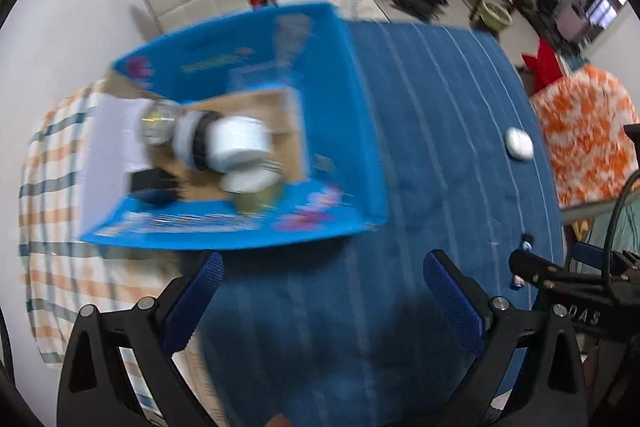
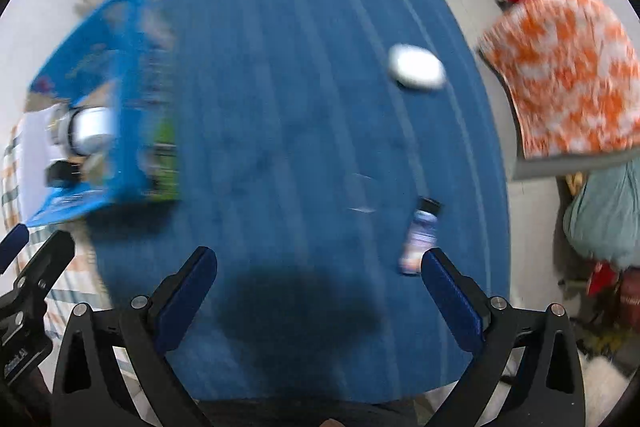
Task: Organize rigid objects
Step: 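Grasp the small bottle with the left tool while the right tool grasps the white earbud case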
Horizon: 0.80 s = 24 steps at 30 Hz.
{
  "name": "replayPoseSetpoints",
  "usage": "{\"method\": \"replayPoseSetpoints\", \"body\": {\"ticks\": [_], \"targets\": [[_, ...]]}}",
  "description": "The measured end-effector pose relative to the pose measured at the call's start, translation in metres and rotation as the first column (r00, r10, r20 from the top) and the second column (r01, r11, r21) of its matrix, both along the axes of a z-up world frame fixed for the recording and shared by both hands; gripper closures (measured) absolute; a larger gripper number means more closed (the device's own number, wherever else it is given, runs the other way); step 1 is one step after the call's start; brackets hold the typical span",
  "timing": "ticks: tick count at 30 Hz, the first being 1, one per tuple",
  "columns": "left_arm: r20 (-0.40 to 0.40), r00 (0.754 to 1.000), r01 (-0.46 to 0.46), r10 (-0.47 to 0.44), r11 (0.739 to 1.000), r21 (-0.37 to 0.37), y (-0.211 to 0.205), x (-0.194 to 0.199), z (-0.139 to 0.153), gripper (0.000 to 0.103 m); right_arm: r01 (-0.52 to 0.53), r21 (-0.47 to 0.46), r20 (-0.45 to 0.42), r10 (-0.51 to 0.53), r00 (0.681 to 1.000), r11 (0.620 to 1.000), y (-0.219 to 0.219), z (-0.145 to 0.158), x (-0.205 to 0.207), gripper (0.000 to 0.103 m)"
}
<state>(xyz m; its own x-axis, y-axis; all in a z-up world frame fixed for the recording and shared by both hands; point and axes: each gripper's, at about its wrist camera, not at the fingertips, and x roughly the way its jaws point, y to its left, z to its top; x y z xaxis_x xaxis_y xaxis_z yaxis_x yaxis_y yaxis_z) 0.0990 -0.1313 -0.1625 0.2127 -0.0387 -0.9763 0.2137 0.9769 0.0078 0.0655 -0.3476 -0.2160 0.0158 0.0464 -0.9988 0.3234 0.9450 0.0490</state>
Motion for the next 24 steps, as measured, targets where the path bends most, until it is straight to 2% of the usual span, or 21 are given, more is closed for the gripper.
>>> {"method": "replayPoseSetpoints", "body": {"ticks": [4,6,8,14,17,18,19,21,22,23,24], "targets": [[-0.06,0.998,0.018,-0.018,1.0,-0.009,-0.068,-0.012,-0.038,0.0,0.051,0.031,-0.076,-0.049,0.996,0.998,-0.083,-0.049,-0.015,0.001],[-0.099,0.994,0.042,-0.044,0.999,-0.018,-0.102,-0.021,-0.058,0.0,0.061,0.062,-0.107,-0.054,0.993,0.996,-0.116,-0.069,-0.025,0.012],[-0.133,0.987,0.089,-0.092,0.996,-0.028,-0.139,-0.031,-0.076,0.0,0.062,0.077,-0.129,-0.052,0.99,0.995,-0.14,-0.085,-0.033,0.026],[-0.22,0.958,0.175,-0.184,0.983,-0.061,-0.215,-0.05,-0.119,0.001,0.046,0.059,-0.127,-0.039,0.991,0.997,-0.185,-0.103,-0.032,0.028],[-0.24,0.947,0.207,-0.215,0.977,-0.058,-0.241,-0.051,-0.134,0.007,0.052,0.067,-0.128,-0.043,0.991,0.996,-0.201,-0.108,-0.029,0.028],[-0.243,0.944,0.218,-0.224,0.975,-0.053,-0.246,-0.052,-0.139,0.016,0.052,0.06,-0.133,-0.044,0.99,0.997,-0.207,-0.109,-0.028,0.028],[-0.25,0.938,0.235,-0.238,0.971,-0.045,-0.253,-0.052,-0.147,0.035,0.048,0.052,-0.138,-0.04,0.99,0.998,-0.209,-0.111,-0.025,0.028],[-0.236,0.941,0.246,-0.242,0.969,-0.013,-0.256,-0.051,-0.146,0.049,0.043,0.052,-0.135,-0.036,0.99,0.998,-0.217,-0.114,-0.021,0.028],[-0.227,0.943,0.248,-0.243,0.969,-0.005,-0.256,-0.049,-0.143,0.066,0.04,0.069,-0.121,-0.031,0.992,0.997,-0.219,-0.113,-0.017,0.028],[-0.223,0.946,0.24,-0.233,0.971,0.002,-0.253,-0.046,-0.142,0.076,0.023,0.075,-0.106,-0.015,0.994,0.997,-0.218,-0.111,-0.011,0.028],[-0.223,0.951,0.222,-0.216,0.975,0.001,-0.248,-0.042,-0.14,0.078,-0.013,0.068,-0.088,0.019,0.996,0.998,-0.214,-0.109,-0.003,0.028]]}}
